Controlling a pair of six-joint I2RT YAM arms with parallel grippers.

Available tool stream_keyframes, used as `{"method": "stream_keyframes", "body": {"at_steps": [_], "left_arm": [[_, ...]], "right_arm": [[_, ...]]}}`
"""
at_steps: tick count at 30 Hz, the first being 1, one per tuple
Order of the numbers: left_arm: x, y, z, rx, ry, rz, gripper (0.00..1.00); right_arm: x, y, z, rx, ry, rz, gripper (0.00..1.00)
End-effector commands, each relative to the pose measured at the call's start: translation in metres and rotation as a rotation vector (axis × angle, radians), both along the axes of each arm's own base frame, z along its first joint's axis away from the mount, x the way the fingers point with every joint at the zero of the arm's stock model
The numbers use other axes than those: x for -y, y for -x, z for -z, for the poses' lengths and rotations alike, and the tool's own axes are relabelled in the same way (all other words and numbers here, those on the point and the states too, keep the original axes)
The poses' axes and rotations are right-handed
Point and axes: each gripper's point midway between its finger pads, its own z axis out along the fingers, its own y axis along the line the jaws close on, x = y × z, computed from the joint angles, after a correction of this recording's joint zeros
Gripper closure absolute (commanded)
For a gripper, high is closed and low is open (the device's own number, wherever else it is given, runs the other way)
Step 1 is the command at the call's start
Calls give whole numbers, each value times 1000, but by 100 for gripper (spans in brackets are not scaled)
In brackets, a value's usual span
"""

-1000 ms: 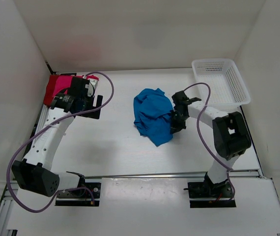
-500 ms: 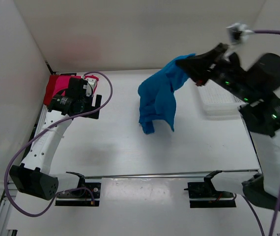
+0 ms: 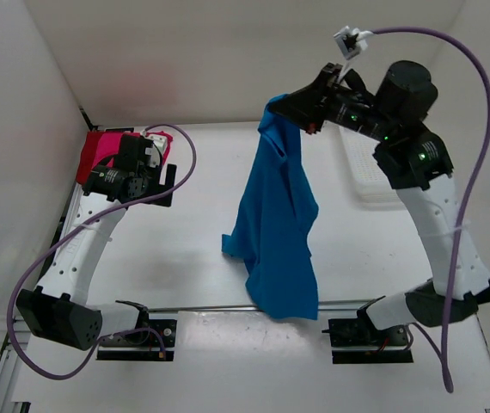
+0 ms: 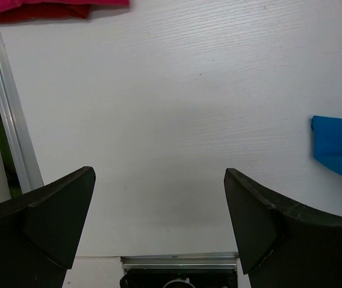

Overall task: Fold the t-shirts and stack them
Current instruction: Flatten out the tshirt

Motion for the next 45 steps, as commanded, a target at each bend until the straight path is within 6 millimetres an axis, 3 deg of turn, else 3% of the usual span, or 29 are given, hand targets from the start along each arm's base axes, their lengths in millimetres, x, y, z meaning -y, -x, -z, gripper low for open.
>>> {"method": "stream_keyframes", "body": {"at_steps": [1,3,5,8,9,10,11,12,13,14,16,17,19,20,22,23,24,27,28,30,31,32,35,37,38,39,41,42,45], "left_arm": [[-6,-4,-25,89,-6,-25,0],[-7,-4,-25,91,-13,-31,0],[-12,-5,-24,96,-33,-49,0],[-14,-5,-24,98,-41,-56,0],[-15,-5,-25,100,-49,-63,0],[-15,-5,-25,100,-49,-63,0],[-15,-5,-25,100,-49,-63,0],[-17,-7,-26,111,-54,-70,0],[-16,-8,-30,121,-51,-71,0],[-19,-9,-31,124,-60,-79,0],[-24,-13,-39,157,-79,-105,0],[-25,-16,-46,181,-80,-114,0],[-46,-23,-59,236,-101,-196,0],[-53,-26,-70,270,-106,-227,0],[-69,-31,-83,323,-129,-294,0],[-78,-29,-91,342,-127,-323,0],[-80,-31,-93,356,-124,-334,0],[-80,-30,-95,361,-107,-327,0],[-78,-32,-92,352,-103,-320,0],[-77,-33,-75,308,-108,-308,0],[-75,-34,-74,306,-100,-300,0],[-70,-34,-64,274,-99,-279,0],[-48,-26,-41,195,-75,-192,0],[-33,-21,-7,98,-73,-133,0],[-27,-18,5,67,-81,-112,0],[-13,-13,28,2,-101,-60,0],[3,-13,47,-32,-123,-8,0],[17,-11,66,-75,-142,40,0],[36,-22,92,-91,-135,84,0]], "right_arm": [[9,46,-66,191,-111,-119,100],[14,35,-72,224,-118,-44,100],[18,7,-62,209,-106,79,100],[20,-59,-18,31,-51,241,100],[21,-101,11,-67,-16,322,100],[23,-110,6,-92,-24,335,100],[13,-139,47,-221,35,347,100],[6,-146,54,-253,47,331,100],[-7,-139,51,-249,50,259,100],[-37,-140,76,-294,87,191,100],[-75,-121,92,-283,136,66,100],[-115,-95,111,-272,188,-59,100],[-149,-49,136,-156,300,-265,95],[-175,-10,156,-121,364,-369,90],[-187,19,187,-54,481,-435,69],[-195,45,200,-40,518,-512,60],[-193,57,212,-21,560,-557,38],[-185,73,217,-10,590,-591,19],[-174,64,211,17,604,-525,10],[-158,51,232,-18,671,-446,6],[-146,33,227,-30,662,-353,5],[-131,13,255,-88,733,-239,3],[-84,-37,295,-348,742,-42,2],[-42,-60,345,-617,744,59,6],[-28,-62,361,-688,746,82,6],[-2,-59,399,-810,788,122,6],[17,-59,429,-890,796,201,5],[33,-50,456,-958,825,227,4],[42,-47,483,-1011,822,271,1]]}}
